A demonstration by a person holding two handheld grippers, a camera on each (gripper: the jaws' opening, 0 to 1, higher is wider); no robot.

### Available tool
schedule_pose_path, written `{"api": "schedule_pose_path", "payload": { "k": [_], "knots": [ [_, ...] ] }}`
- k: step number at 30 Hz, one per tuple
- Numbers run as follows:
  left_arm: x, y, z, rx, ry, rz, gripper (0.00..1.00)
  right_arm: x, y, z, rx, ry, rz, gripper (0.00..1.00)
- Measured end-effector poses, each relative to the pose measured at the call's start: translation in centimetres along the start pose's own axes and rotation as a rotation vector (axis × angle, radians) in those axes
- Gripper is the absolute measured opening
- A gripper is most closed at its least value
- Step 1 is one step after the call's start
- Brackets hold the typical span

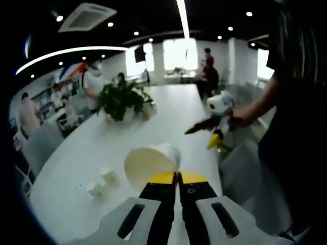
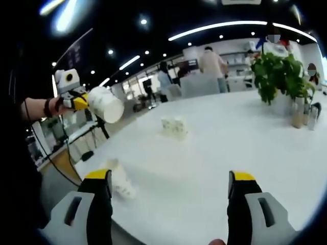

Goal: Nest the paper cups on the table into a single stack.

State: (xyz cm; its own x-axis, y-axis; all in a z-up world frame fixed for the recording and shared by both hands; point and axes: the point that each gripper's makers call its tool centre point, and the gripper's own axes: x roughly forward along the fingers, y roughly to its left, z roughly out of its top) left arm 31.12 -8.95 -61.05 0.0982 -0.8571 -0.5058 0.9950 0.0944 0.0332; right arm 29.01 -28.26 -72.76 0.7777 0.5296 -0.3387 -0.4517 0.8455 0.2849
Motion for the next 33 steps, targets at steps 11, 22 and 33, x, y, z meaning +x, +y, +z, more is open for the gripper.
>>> {"api": "schedule_pose_path", "payload": {
  "k": [11, 22, 33],
  "knots": [
    [0.2, -2.2, -1.7, 0.090, 0.103, -0.042, 0.00, 0.5, 0.2, 0.2, -0.007, 0.000, 0.013, 0.93],
    [0.5, -3.7, -3.7, 0.191, 0.220, -0.098, 0.00, 0.4, 0.0, -0.2, 0.009, -0.007, 0.006, 0.93],
    [1.3, -5.2, -5.7, 0.288, 0.332, -0.169, 0.00, 0.4, -0.3, -0.2, 0.029, -0.021, -0.009, 0.93]
  ]
}}
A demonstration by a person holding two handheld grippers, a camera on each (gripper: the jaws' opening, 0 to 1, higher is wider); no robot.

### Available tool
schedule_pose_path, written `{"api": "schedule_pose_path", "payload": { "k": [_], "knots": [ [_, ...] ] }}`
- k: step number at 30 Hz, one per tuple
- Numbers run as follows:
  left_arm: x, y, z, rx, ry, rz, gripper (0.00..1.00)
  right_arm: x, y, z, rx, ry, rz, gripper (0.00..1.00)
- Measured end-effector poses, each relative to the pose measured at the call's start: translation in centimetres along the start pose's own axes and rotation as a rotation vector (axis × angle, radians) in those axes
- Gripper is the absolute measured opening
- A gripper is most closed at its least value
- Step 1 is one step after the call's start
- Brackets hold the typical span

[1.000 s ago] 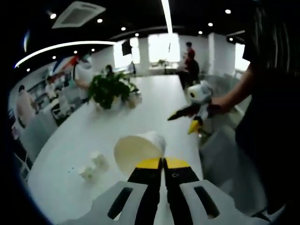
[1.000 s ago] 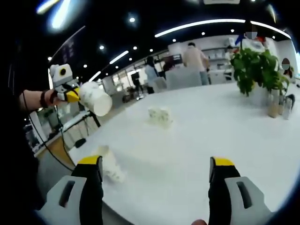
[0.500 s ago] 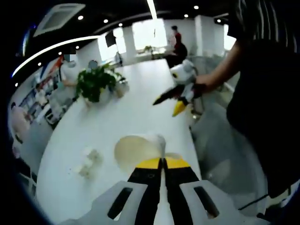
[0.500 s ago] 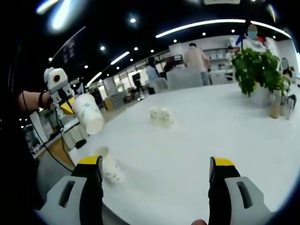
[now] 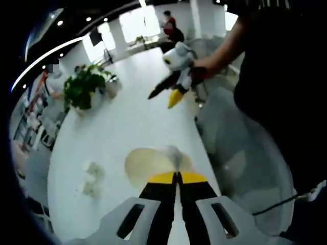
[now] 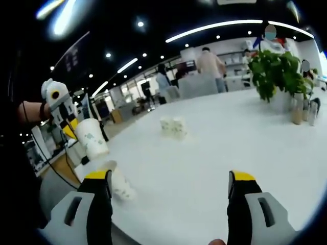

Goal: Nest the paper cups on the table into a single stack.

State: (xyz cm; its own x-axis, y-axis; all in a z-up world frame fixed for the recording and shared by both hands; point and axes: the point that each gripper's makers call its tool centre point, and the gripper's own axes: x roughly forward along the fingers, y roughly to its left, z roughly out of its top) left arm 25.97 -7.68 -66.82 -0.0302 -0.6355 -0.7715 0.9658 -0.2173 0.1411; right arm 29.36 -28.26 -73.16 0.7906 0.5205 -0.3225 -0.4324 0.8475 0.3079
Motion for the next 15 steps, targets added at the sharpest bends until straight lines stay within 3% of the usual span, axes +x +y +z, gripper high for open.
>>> {"api": "schedule_pose_path", "payload": {
  "k": [5, 15],
  "knots": [
    [0.9, -0.5, -1.2, 0.073, 0.086, -0.033, 0.00, -0.4, -0.4, 0.0, 0.005, -0.004, -0.010, 0.93],
    [2.3, -1.0, -2.3, 0.136, 0.159, -0.087, 0.00, -1.0, -0.6, -0.4, 0.016, -0.003, -0.023, 0.93]
  ]
}}
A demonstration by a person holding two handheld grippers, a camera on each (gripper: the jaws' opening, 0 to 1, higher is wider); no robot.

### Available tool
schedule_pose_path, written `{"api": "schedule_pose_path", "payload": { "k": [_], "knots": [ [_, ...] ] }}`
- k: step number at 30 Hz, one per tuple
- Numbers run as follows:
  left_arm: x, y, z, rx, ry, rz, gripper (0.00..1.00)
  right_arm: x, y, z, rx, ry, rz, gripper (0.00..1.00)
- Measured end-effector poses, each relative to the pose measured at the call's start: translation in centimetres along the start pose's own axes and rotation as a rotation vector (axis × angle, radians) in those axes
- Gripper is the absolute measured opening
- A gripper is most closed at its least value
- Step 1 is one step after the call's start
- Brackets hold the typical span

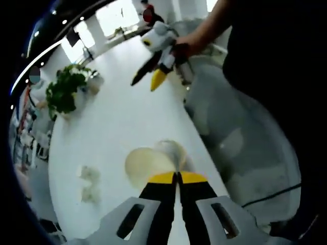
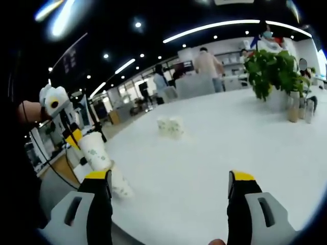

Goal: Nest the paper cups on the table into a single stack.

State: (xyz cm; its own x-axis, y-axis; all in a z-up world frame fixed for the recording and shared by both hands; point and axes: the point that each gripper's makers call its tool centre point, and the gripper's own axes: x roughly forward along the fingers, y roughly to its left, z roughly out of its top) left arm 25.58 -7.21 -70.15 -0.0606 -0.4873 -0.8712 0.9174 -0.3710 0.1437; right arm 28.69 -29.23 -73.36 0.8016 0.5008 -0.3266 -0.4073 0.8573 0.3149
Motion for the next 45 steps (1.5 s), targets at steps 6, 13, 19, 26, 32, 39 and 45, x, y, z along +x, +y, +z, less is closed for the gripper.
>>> {"api": "schedule_pose_path", "payload": {
  "k": [6, 13, 19, 26, 32, 39, 45],
  "knots": [
    [0.5, 0.2, -0.3, 0.035, 0.049, -0.037, 0.00, -0.3, -0.4, -0.5, 0.002, 0.009, -0.004, 0.92],
    [1.4, 0.8, 0.1, 0.064, 0.064, -0.065, 0.00, -0.6, -1.0, -0.4, 0.013, 0.004, -0.019, 0.92],
    [2.0, 1.4, -0.3, 0.062, 0.096, -0.081, 0.00, -0.7, -1.1, -0.1, 0.009, 0.003, -0.020, 0.92],
    [2.6, 1.2, -0.6, 0.065, 0.117, -0.108, 0.00, -0.9, -1.5, -0.3, 0.015, 0.003, -0.027, 0.92],
    [3.0, 1.2, -0.9, 0.094, 0.137, -0.122, 0.00, -1.1, -1.3, -0.4, 0.019, 0.004, -0.026, 0.92],
    [3.5, 1.4, -0.8, 0.107, 0.139, -0.136, 0.00, -1.4, -1.7, -0.3, 0.024, -0.001, -0.031, 0.92],
    [4.4, 1.4, -0.7, 0.117, 0.143, -0.149, 0.00, -1.7, -2.0, -0.3, 0.028, -0.005, -0.037, 0.92]
  ]
}}
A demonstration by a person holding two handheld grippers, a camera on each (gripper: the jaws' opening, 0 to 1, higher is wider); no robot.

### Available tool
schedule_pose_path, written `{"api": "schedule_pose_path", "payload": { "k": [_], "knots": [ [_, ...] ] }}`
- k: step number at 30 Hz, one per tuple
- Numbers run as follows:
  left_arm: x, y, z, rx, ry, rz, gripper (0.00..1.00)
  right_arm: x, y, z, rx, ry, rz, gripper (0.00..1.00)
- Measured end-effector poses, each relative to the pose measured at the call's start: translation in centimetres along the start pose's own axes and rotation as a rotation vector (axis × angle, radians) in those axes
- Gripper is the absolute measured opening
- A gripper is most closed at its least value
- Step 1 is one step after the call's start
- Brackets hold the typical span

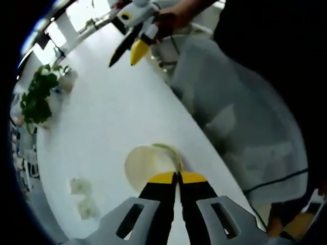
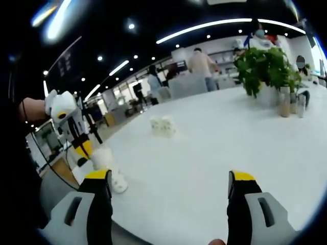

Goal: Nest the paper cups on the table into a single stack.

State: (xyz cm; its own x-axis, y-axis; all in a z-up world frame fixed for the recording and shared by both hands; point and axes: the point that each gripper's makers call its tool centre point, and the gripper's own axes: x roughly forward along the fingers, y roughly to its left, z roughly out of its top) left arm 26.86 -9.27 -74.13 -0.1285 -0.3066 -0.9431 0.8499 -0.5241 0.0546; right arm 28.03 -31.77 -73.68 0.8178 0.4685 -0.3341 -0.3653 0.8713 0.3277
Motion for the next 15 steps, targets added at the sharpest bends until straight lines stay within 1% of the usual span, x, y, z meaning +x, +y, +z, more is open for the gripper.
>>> {"api": "schedule_pose_path", "payload": {
  "k": [4, 9, 13, 15],
  "knots": [
    [0.6, -0.2, 0.0, -0.006, 0.000, -0.015, 0.01, -0.2, -0.2, -0.2, 0.005, 0.002, -0.005, 0.92],
    [0.9, -0.4, 0.1, 0.006, 0.000, -0.028, 0.01, -0.5, -0.5, -0.4, 0.008, 0.005, -0.010, 0.92],
    [1.2, -0.5, -0.1, 0.002, 0.003, -0.039, 0.01, -0.6, -0.7, -0.5, 0.012, 0.005, -0.014, 0.92],
    [1.4, -0.5, 0.1, -0.016, -0.009, -0.042, 0.01, -0.6, -0.7, -0.5, 0.011, 0.005, -0.013, 0.92]
  ]
}}
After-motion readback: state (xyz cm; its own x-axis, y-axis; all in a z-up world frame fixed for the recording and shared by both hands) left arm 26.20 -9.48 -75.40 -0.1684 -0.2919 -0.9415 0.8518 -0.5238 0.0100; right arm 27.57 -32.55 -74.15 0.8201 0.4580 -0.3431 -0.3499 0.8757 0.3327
